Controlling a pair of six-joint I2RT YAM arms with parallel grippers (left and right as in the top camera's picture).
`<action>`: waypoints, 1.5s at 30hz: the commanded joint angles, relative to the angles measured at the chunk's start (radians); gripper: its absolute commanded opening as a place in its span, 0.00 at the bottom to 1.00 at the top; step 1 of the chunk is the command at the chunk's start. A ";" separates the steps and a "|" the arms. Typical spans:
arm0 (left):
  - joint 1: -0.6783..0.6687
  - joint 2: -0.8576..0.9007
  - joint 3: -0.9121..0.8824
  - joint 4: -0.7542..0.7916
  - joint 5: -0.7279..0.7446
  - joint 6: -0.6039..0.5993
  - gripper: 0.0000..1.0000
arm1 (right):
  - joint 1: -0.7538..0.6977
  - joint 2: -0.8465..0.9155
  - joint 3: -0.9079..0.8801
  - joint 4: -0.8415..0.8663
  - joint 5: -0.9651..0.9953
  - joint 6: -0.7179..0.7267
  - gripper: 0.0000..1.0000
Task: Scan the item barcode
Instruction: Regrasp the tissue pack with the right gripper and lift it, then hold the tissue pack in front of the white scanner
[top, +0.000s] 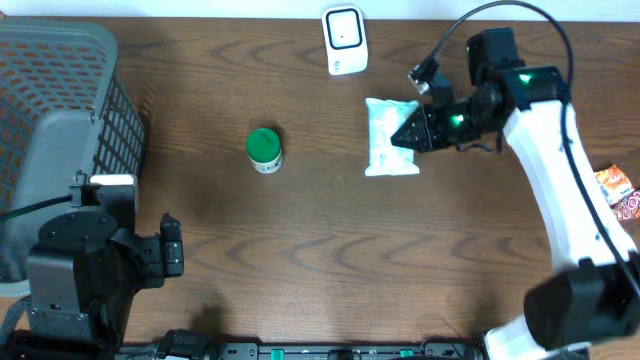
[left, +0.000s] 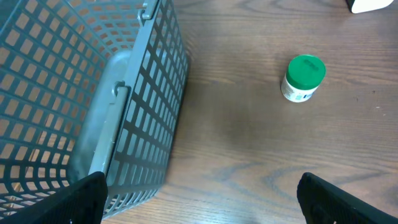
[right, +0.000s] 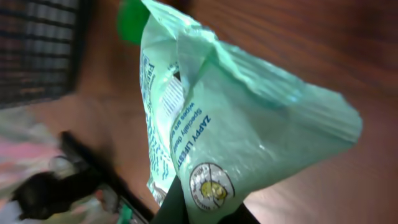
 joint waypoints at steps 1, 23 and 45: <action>0.004 -0.001 0.000 -0.001 -0.005 -0.005 0.98 | 0.091 -0.059 0.014 -0.003 0.384 0.157 0.01; 0.004 -0.001 0.000 -0.001 -0.005 -0.005 0.98 | 0.423 0.319 -0.013 0.998 1.397 -0.406 0.01; 0.004 -0.001 0.000 0.000 -0.005 -0.005 0.98 | 0.317 0.653 -0.008 1.965 0.910 -0.962 0.01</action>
